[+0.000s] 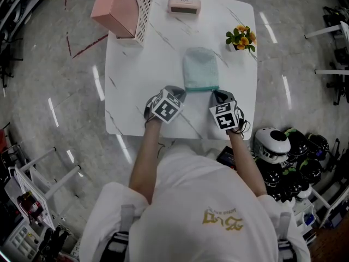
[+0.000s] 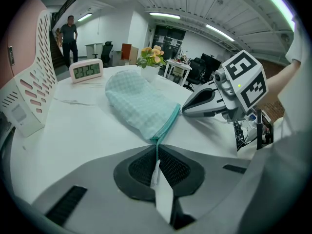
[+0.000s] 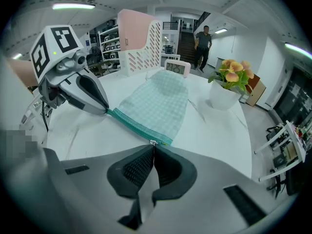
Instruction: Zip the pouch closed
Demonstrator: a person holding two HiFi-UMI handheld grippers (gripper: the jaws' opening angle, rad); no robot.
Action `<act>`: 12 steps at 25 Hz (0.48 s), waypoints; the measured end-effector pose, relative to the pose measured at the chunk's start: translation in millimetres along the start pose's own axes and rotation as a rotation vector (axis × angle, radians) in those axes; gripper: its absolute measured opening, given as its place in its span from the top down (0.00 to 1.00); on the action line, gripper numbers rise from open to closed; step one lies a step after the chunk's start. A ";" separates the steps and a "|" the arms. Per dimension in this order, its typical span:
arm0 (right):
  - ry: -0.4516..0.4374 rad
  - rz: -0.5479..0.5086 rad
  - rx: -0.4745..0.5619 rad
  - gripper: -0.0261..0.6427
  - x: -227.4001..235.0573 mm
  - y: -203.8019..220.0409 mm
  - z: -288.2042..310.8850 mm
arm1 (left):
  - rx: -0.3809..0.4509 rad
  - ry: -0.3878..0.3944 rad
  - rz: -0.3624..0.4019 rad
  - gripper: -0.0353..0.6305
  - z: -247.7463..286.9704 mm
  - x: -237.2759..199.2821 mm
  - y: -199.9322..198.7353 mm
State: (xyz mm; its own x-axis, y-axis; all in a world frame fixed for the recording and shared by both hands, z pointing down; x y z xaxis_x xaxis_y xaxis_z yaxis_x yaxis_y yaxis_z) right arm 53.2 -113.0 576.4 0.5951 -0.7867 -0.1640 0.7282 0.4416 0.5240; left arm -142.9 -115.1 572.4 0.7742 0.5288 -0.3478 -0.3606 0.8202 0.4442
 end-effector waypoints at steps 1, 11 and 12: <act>0.004 0.005 -0.001 0.94 1.3 1.2 -0.7 | 0.000 0.000 -0.001 0.89 -0.2 0.4 0.1; 0.026 0.060 0.016 0.90 10.9 8.6 -6.2 | 0.037 -0.004 -0.009 0.89 -0.9 8.7 0.7; 0.035 0.078 0.024 0.90 14.1 9.9 -8.6 | 0.051 -0.018 -0.007 0.88 -1.8 10.2 0.2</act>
State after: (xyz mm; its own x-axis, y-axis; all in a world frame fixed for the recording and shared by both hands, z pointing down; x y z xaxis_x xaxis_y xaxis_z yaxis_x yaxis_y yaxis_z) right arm 71.7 -115.9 572.0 0.6615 -0.7347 -0.1506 0.6712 0.4904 0.5559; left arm -136.1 -109.2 567.5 0.7863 0.5183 -0.3362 -0.3284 0.8116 0.4832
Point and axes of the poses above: the fingertips, and each gripper's own axes: z forward along the fingers, x to its right, y out of its underside, the point moved 10 cm from there along -z, backward along the fingers, and after that the axes turned 14 degrees about -z, right-handed, at the moved point
